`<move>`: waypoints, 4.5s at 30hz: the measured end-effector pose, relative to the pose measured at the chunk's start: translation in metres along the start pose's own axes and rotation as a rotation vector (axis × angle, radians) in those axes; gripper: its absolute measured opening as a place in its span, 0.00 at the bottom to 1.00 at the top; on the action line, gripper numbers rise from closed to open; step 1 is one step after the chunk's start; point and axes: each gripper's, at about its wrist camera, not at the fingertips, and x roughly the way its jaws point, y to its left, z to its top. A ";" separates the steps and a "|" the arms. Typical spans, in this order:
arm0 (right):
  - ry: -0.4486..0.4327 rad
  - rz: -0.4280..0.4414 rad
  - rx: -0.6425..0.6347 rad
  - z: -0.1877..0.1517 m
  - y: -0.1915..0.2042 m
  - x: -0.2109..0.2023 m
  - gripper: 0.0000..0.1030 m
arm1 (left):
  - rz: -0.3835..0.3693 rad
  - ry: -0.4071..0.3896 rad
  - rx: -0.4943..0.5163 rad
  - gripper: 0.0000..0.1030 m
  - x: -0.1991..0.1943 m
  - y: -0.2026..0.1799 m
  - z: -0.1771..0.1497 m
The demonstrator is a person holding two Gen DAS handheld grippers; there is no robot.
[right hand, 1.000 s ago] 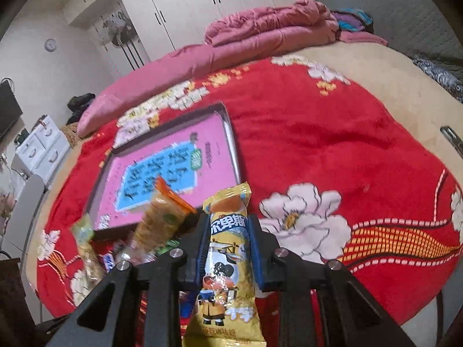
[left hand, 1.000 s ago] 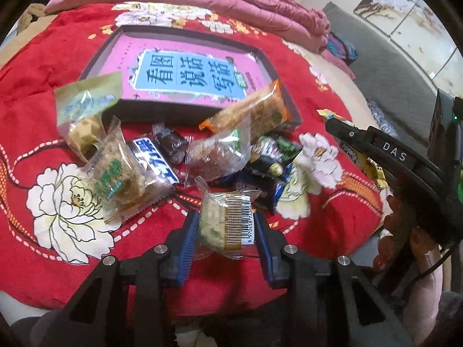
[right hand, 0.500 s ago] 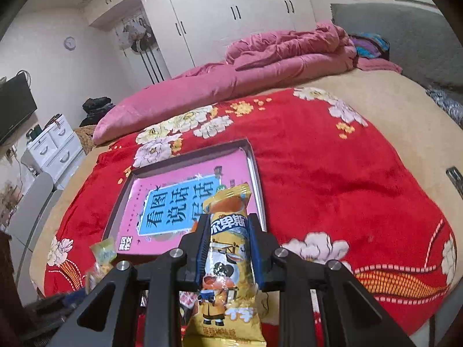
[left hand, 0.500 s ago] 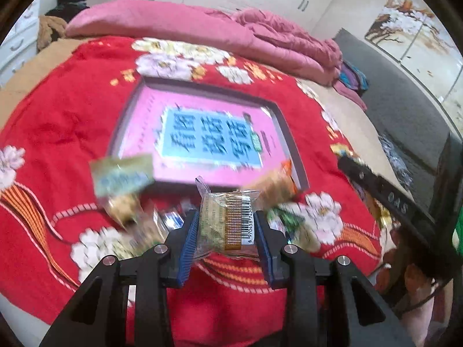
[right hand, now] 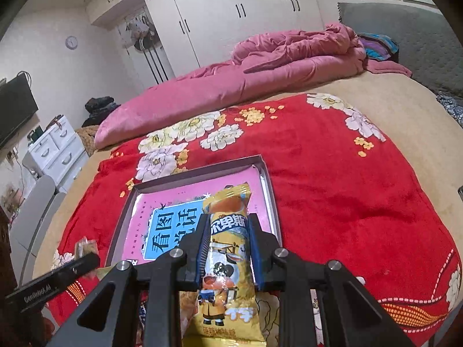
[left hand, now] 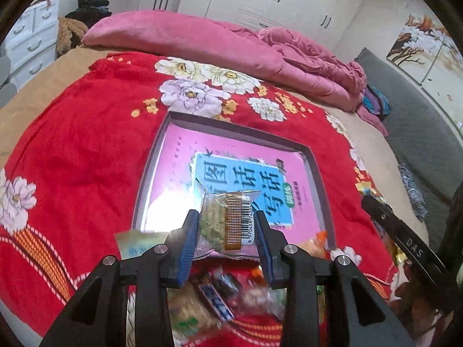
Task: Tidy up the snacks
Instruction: 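Carry the clear packet onto the tray with the left tool while the right tool carries the yellow bar, then open the right tool to drop the yellow bar onto the tray, then move both open tools back over the snack pile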
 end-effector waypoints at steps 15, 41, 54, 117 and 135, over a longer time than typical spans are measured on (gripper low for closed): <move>0.057 0.003 -0.018 -0.012 -0.010 0.047 0.25 | 0.052 0.055 0.018 0.38 0.074 0.018 0.001; 0.177 -0.030 0.018 -0.035 -0.029 0.093 0.26 | 0.065 0.063 0.125 0.39 0.098 0.006 -0.008; 0.159 -0.047 0.011 -0.034 -0.030 0.088 0.29 | 0.038 0.039 0.140 0.50 0.092 0.000 -0.010; 0.010 0.000 -0.094 -0.059 0.008 0.004 0.66 | 0.019 0.024 -0.013 0.75 0.006 0.048 -0.051; 0.073 0.048 -0.072 -0.079 0.009 -0.007 0.68 | 0.033 0.136 -0.010 0.75 0.002 0.039 -0.078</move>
